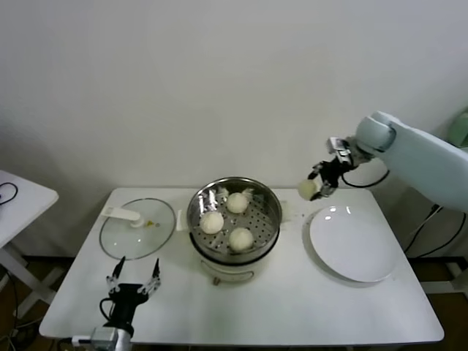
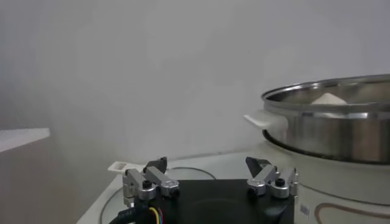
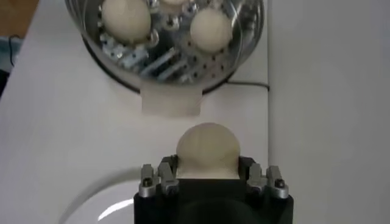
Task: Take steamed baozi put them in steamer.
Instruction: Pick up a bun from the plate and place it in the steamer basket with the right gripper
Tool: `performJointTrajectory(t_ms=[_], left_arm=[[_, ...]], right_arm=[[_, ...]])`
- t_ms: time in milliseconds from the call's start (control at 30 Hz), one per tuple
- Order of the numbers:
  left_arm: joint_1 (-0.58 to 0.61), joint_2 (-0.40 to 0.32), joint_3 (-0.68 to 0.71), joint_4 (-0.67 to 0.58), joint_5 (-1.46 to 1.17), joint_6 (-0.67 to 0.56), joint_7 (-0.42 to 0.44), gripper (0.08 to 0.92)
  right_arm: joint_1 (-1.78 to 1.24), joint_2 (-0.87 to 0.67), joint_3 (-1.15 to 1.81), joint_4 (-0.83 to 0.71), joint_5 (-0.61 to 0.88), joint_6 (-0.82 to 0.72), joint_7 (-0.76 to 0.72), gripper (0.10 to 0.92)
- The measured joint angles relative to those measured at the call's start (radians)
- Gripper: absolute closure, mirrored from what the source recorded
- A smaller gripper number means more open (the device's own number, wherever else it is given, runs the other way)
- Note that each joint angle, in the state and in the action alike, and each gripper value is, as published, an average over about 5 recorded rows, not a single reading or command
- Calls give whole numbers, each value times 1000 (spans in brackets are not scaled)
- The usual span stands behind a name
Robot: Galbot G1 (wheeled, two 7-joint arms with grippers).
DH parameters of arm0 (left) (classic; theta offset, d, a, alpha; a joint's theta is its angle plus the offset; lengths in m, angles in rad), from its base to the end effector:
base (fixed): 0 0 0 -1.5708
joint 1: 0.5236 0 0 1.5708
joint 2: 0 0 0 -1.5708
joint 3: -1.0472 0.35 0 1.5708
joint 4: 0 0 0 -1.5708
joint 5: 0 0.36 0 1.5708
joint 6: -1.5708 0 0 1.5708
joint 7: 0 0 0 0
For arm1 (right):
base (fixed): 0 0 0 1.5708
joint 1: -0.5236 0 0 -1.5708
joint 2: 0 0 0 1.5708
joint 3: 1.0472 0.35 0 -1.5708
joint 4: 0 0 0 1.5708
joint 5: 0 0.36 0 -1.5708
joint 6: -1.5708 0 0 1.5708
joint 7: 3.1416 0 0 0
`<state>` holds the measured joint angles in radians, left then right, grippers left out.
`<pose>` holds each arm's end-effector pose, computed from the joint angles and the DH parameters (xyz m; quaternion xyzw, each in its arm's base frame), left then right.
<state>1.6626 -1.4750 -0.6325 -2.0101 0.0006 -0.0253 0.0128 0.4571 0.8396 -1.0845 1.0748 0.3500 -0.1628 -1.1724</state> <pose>0.1533 0.0541 -0.3442 0.0156 -0.9948 -0.0688 0.0730 0.5972 -0.1126 -0.0516 0.5459 -0.6040 0.4803 0.3263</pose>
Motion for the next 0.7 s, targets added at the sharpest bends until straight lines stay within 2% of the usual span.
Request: performJointTrajectory(t_ms=[367, 700], left_arm=[[-4, 0, 5, -19, -6, 0, 0, 177], [-3, 1, -1, -35, -12, 5, -2, 177]], right_arm=[[149, 128, -198, 49, 218, -77, 37, 389], [154, 238, -284, 56, 300, -111, 71, 389]])
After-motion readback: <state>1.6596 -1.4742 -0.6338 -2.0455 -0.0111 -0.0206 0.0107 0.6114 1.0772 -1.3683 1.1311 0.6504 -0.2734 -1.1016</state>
